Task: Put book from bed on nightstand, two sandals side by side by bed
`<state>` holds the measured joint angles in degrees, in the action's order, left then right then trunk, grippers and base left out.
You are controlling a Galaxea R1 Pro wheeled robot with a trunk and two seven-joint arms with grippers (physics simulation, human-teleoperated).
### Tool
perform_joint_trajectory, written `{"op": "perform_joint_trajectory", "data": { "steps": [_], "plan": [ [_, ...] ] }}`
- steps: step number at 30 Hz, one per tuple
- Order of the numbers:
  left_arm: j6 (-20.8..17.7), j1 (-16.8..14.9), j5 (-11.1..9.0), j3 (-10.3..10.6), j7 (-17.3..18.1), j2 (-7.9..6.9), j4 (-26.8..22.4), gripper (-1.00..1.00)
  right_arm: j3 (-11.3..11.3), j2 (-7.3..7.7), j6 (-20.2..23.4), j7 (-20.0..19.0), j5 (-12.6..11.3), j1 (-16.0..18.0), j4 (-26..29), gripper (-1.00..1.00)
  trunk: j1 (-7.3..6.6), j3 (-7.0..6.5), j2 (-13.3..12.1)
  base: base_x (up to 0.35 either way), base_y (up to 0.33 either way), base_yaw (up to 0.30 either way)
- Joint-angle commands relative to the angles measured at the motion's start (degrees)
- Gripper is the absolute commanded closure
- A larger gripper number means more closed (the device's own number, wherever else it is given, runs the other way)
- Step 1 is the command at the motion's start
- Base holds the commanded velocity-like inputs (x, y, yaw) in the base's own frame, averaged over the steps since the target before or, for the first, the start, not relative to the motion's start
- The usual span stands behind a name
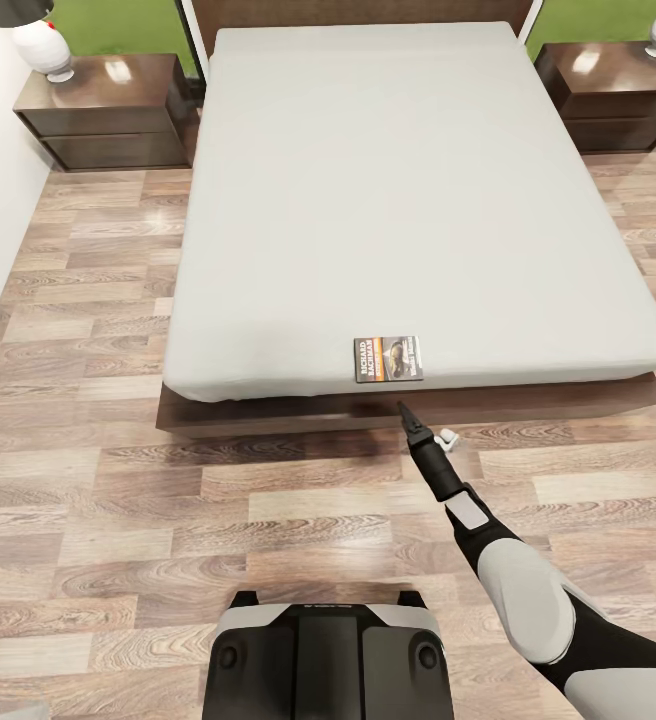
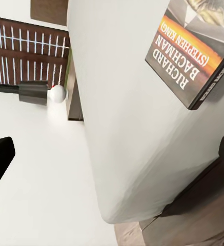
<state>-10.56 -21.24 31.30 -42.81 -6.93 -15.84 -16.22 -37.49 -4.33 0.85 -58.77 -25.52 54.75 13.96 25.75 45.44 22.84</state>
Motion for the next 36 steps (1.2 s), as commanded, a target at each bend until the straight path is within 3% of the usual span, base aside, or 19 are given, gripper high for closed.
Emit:
{"op": "perform_joint_trajectory", "data": {
  "steps": [1, 32, 36],
  "plan": [
    [-0.1, 0.0, 0.2, -0.2, 0.0, 0.0, 0.1, -1.0, 0.1, 0.0, 0.1, -0.1, -0.4, 0.0, 0.0, -1.0, 0.03, 0.05, 0.1, 0.0, 0.0, 0.0],
    [-0.5, 0.8, 0.3, -0.2, 0.1, -0.09, 0.7, -1.0, 1.8, 0.78, 0.2, -0.8, 0.5, 0.0, 0.5, -1.0, 0.03, 0.05, 0.1, 0.0, 0.0, 0.0],
    [-0.4, 0.8, 0.4, -0.2, 0.1, -0.27, 0.7, -1.0, 2.0, 0.81, 0.2, -0.9, 0.5, 0.0, 0.5, -1.0, 0.91, 0.77, 1.7, 0.0, 0.0, 0.0]
  ]
}}
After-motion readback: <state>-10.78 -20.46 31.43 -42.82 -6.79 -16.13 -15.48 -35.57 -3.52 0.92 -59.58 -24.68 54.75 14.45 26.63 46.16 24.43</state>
